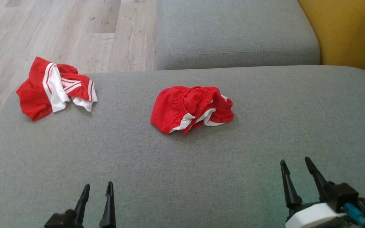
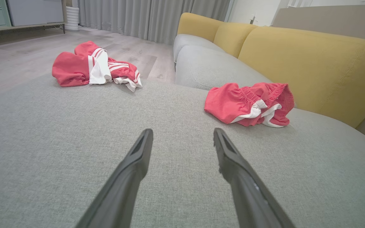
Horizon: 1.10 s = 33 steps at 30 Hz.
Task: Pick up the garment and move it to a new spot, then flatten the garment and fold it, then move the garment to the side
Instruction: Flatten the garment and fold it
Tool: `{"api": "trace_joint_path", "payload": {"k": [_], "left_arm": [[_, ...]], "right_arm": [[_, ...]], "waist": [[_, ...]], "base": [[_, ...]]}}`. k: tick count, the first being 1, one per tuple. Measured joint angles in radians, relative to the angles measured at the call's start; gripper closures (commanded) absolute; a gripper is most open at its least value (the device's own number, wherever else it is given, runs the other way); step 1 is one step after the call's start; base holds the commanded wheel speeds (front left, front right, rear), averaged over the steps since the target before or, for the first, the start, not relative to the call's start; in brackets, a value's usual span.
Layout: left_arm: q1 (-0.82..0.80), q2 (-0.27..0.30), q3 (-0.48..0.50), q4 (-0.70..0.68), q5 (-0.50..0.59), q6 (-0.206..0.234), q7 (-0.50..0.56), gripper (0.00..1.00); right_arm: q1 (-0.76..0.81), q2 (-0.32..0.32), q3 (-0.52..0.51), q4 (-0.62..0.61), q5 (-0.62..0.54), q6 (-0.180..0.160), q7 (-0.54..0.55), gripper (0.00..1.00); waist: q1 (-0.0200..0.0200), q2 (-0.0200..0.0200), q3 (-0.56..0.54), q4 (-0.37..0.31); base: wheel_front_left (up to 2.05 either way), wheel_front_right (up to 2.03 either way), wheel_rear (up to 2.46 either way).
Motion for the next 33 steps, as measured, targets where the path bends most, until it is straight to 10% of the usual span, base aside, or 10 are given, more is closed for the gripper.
{"api": "trace_joint_path", "payload": {"k": [33], "left_arm": [[-0.016, 0.009, -0.040, -0.037, 0.021, 0.016, 0.033, 0.00]], "right_arm": [[-0.207, 0.000, -0.058, 0.063, -0.048, 0.000, 0.114, 0.00]], "waist": [[0.0001, 0.0000, 0.072, 0.055]], "base": [[0.00, 0.00, 0.00]]}}
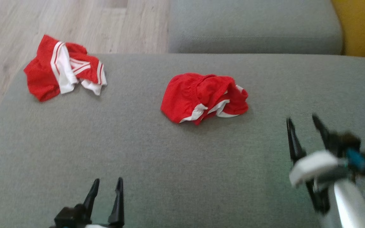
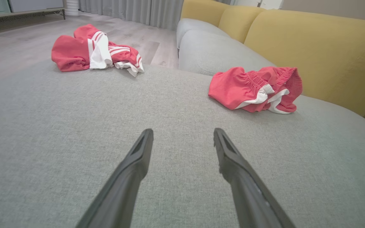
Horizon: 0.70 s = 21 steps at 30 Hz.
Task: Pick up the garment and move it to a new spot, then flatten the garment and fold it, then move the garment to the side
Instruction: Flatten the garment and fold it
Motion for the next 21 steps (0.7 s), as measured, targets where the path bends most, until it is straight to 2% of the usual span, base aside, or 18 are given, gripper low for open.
{"api": "trace_joint_path", "payload": {"k": [7, 12, 16, 21], "left_arm": [[-0.082, -0.019, -0.029, -0.028, 0.034, -0.004, 0.003, 0.00], [-0.137, -0.036, -0.056, -0.034, 0.062, -0.011, 0.003, 0.00], [-0.175, -0.049, -0.067, -0.049, 0.078, -0.018, 0.002, 0.00], [-0.207, -0.062, -0.079, -0.058, 0.088, -0.018, 0.001, 0.00]], "right_arm": [[-0.291, -0.007, -0.042, 0.112, -0.054, 0.000, 0.144, 0.00], [-0.437, -0.057, -0.063, 0.242, -0.033, 0.000, 0.221, 0.00], [-0.536, -0.095, -0.053, 0.343, -0.031, 0.000, 0.279, 0.00], [-0.596, -0.104, 0.009, 0.450, 0.026, 0.000, 0.335, 0.00]], "waist": [[0.0003, 0.0000, 0.088, 0.050], [0.0003, 0.0000, 0.160, 0.103], [0.0002, 0.0000, 0.215, 0.148], [0.0002, 0.0000, 0.264, 0.197]], "base": [[0.00, 0.00, 0.00], [0.00, 0.00, 0.00], [0.00, 0.00, 0.00], [0.00, 0.00, 0.00]]}}
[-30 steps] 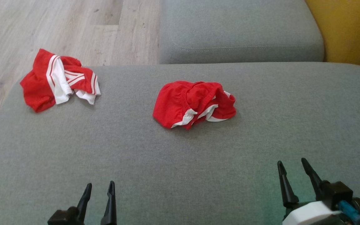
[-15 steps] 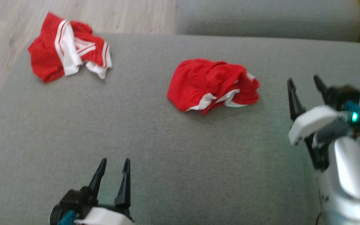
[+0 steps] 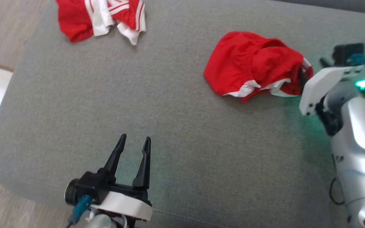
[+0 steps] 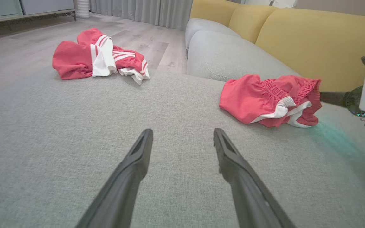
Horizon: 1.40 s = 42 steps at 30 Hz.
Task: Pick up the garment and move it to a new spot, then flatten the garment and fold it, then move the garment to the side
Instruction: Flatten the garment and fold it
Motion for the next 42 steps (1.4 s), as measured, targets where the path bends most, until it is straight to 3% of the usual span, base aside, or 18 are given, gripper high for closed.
{"api": "trace_joint_path", "payload": {"k": [4, 5, 6, 8, 9, 14, 21, 26, 31, 36, 42], "left_arm": [[0.000, -0.001, 0.000, 0.000, 0.005, 0.001, 0.000, 0.00], [0.000, -0.001, 0.000, 0.000, 0.005, 0.005, 0.000, 0.00], [0.000, -0.001, 0.000, 0.000, 0.005, 0.006, 0.000, 0.00], [0.000, -0.001, 0.000, 0.000, 0.005, 0.009, 0.000, 0.00], [0.000, -0.001, 0.000, 0.000, 0.005, 0.009, 0.000, 0.00], [0.003, 0.002, -0.001, 0.001, 0.005, 0.012, 0.000, 0.00], [0.022, 0.020, -0.001, 0.001, 0.004, 0.018, 0.002, 0.00], [0.065, 0.029, -0.004, -0.004, -0.003, 0.026, 0.012, 0.00], [0.076, 0.037, -0.005, -0.014, -0.003, 0.034, 0.019, 0.00], [0.076, 0.038, -0.006, -0.025, -0.009, 0.035, 0.020, 0.00], [0.075, 0.038, -0.008, -0.024, -0.013, 0.033, 0.020, 0.00]], "right_arm": [[0.002, -0.001, 0.044, 0.070, 0.058, 0.000, 0.046, 0.00], [0.002, -0.001, 0.049, 0.080, 0.070, 0.000, 0.051, 0.05], [0.002, -0.004, 0.057, 0.085, 0.078, 0.000, 0.051, 0.44], [0.002, -0.007, 0.066, 0.090, 0.098, 0.000, 0.043, 0.95], [0.002, -0.008, 0.068, 0.091, 0.106, 0.000, 0.030, 1.00], [0.001, -0.019, 0.057, 0.090, 0.109, 0.000, -0.044, 1.00], [0.001, -0.023, -0.075, 0.043, 0.096, 0.000, -0.118, 1.00], [0.002, -0.025, -0.221, -0.099, 0.033, 0.000, -0.118, 1.00], [0.006, -0.003, -0.282, -0.263, -0.012, 0.000, -0.094, 1.00], [0.040, 0.058, -0.226, -0.438, -0.025, 0.000, -0.023, 1.00], [0.145, 0.087, -0.105, -0.462, 0.013, 0.000, 0.016, 1.00]], "waist": [[0.0000, 0.0000, 0.015, 0.013], [-0.0001, 0.0000, 0.013, 0.011], [-0.0003, 0.0000, 0.012, 0.009], [-0.0003, 0.0000, 0.008, 0.002], [-0.0002, 0.0000, 0.006, -0.002], [-0.0003, 0.0000, -0.018, -0.030], [-0.0003, 0.0000, -0.083, -0.081], [-0.0004, 0.0000, -0.145, -0.126], [-0.0004, 0.0000, -0.170, -0.146], [-0.0004, 0.0000, -0.175, -0.145], [-0.0002, 0.0000, -0.168, -0.121]], "base": [[0.00, 0.00, 0.00], [0.00, 0.00, 0.00], [0.00, 0.00, 0.00], [0.00, 0.00, 0.00], [0.00, 0.00, 0.00], [0.00, 0.00, 0.00], [0.00, 0.00, 0.00], [0.00, 0.00, 0.00], [0.00, 0.00, 0.00], [0.00, 0.00, 0.00], [0.00, 0.00, 0.00]]}}
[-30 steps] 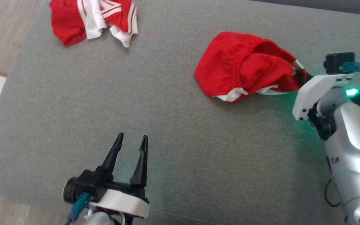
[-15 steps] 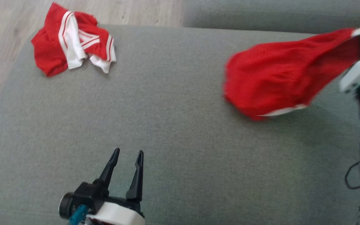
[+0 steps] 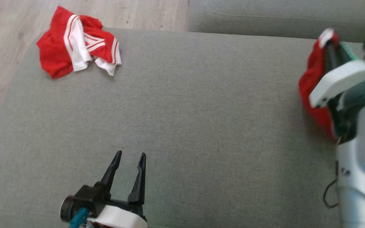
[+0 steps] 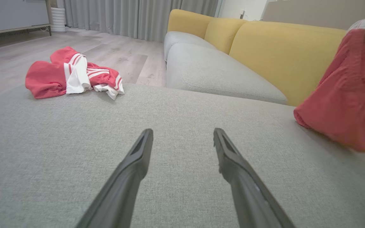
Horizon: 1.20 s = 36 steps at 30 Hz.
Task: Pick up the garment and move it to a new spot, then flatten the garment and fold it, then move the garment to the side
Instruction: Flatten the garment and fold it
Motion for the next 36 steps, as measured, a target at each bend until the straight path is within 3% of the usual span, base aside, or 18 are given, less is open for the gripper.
{"api": "trace_joint_path", "payload": {"k": [7, 15, 19, 27, 29, 30, 36], "left_arm": [[-0.002, 0.000, 0.000, 0.001, 0.000, -0.006, 0.000, 0.00], [-0.008, -0.002, -0.005, 0.009, 0.000, -0.006, 0.000, 0.00], [-0.008, -0.003, -0.008, 0.013, 0.000, -0.006, -0.001, 0.00], [-0.017, -0.011, -0.024, 0.022, 0.000, -0.008, -0.002, 0.00], [-0.030, -0.017, -0.025, 0.023, 0.000, -0.008, -0.002, 0.00], [-0.036, -0.019, -0.025, 0.024, 0.000, -0.008, -0.002, 0.00], [-0.044, -0.022, -0.027, 0.040, 0.000, -0.009, -0.003, 0.00]], "right_arm": [[0.043, 0.001, 0.166, 0.080, 0.173, 0.000, -0.067, 1.00], [-0.034, 0.001, 0.275, 0.146, 0.270, 0.000, -0.188, 1.00], [-0.072, -0.001, 0.317, 0.176, 0.288, 0.000, -0.219, 1.00], [-0.015, -0.002, 0.498, 0.292, 0.272, 0.000, -0.209, 0.96], [0.014, -0.002, 0.538, 0.314, 0.270, 0.000, -0.210, 0.40], [0.026, -0.002, 0.560, 0.319, 0.272, 0.000, -0.213, 0.00], [0.044, -0.003, 0.655, 0.317, 0.286, 0.000, -0.221, 0.00]], "waist": [[0.0001, 0.0000, 0.014, 0.035], [0.0000, 0.0000, 0.014, 0.056], [0.0000, 0.0000, 0.013, 0.061], [0.0000, 0.0000, 0.031, 0.062], [0.0000, 0.0000, 0.038, 0.063], [0.0001, 0.0000, 0.040, 0.064], [0.0000, 0.0000, 0.040, 0.065]], "base": [[0.00, 0.00, 0.00], [0.00, 0.00, 0.00], [0.00, 0.00, 0.00], [0.00, 0.00, 0.00], [0.00, 0.00, 0.00], [0.00, 0.00, 0.00], [0.00, 0.00, 0.00]]}}
